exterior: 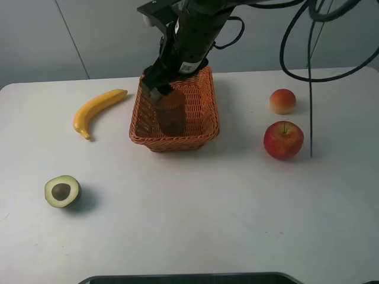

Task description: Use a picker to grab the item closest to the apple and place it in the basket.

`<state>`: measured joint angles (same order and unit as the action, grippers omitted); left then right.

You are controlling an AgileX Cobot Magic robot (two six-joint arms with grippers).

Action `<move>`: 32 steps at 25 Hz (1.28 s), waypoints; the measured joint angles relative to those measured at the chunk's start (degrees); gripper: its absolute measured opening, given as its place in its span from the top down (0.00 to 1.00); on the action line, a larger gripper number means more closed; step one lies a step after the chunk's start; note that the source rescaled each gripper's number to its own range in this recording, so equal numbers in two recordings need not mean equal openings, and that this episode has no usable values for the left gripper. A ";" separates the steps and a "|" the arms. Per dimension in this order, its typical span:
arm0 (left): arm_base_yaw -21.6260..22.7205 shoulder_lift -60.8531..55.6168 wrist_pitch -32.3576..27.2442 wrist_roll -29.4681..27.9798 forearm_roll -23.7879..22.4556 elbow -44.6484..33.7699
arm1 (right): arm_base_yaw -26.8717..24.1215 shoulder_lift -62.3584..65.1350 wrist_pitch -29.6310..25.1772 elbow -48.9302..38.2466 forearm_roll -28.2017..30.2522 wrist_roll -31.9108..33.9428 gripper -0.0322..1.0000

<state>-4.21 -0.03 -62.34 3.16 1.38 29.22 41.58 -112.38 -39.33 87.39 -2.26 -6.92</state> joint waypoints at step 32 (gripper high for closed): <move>0.00 0.00 0.00 0.00 0.00 0.00 | -39.18 59.68 -17.68 -33.91 0.01 5.21 0.00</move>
<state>-4.21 -0.03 -62.34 3.16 1.38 29.22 2.40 -52.70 -57.01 53.48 -2.25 -1.71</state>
